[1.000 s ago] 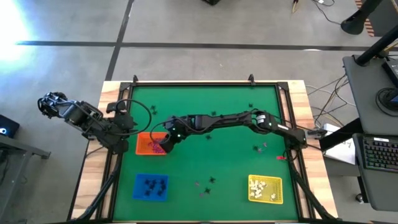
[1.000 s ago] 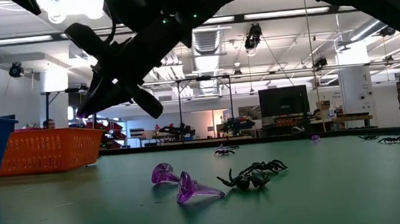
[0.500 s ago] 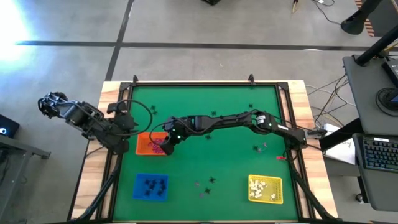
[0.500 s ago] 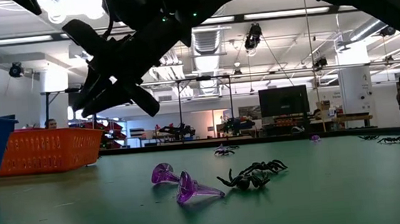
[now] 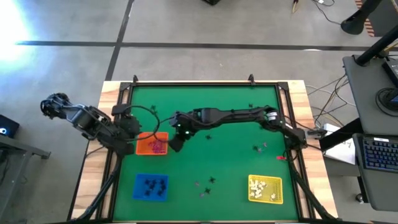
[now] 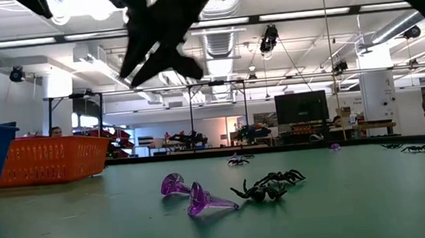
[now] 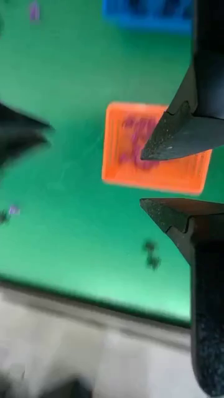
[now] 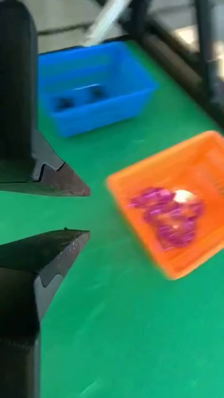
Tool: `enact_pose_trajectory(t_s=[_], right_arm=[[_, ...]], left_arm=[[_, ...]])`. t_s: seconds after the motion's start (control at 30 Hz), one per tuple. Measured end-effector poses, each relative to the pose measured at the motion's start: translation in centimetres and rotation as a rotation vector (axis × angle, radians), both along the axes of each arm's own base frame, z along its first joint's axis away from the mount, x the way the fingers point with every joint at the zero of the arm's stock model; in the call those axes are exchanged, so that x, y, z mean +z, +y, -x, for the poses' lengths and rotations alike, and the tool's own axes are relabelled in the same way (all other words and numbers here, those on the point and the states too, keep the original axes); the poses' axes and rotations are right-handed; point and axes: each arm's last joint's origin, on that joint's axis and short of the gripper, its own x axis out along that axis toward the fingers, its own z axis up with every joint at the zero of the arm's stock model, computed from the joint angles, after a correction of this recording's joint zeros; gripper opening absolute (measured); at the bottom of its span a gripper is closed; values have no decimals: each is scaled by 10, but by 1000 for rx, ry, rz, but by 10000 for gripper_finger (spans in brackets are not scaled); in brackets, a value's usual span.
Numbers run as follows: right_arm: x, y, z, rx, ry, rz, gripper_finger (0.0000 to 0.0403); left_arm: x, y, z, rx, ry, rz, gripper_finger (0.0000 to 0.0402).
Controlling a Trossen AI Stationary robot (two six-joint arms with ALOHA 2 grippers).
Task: Sort Halloween decoration
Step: Put the black spider toy into the blue bin
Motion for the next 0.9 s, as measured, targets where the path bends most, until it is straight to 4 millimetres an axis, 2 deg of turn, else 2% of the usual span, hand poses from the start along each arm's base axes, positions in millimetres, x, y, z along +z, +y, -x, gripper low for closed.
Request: enact_pose_trajectory(t_s=[0.27, 0.43, 0.57, 0.67, 0.77, 0.9], right_arm=[[76, 33, 65, -105, 100, 244, 69], [119, 43, 95, -173, 4, 329, 72], [143, 47, 119, -199, -37, 375, 77], [160, 45, 140, -215, -37, 420, 77], [174, 41, 162, -235, -27, 457, 74], [184, 36, 185, -261, 18, 523, 73]], left_arm=[[2, 16, 1, 128, -27, -196, 89], [6, 39, 9, 267, -39, -176, 89], [3, 55, 12, 387, -50, -119, 89], [-7, 66, 7, 415, -65, -76, 89], [-27, 78, -1, 437, -54, -28, 89], [-55, 102, -12, 575, -30, -36, 89]])
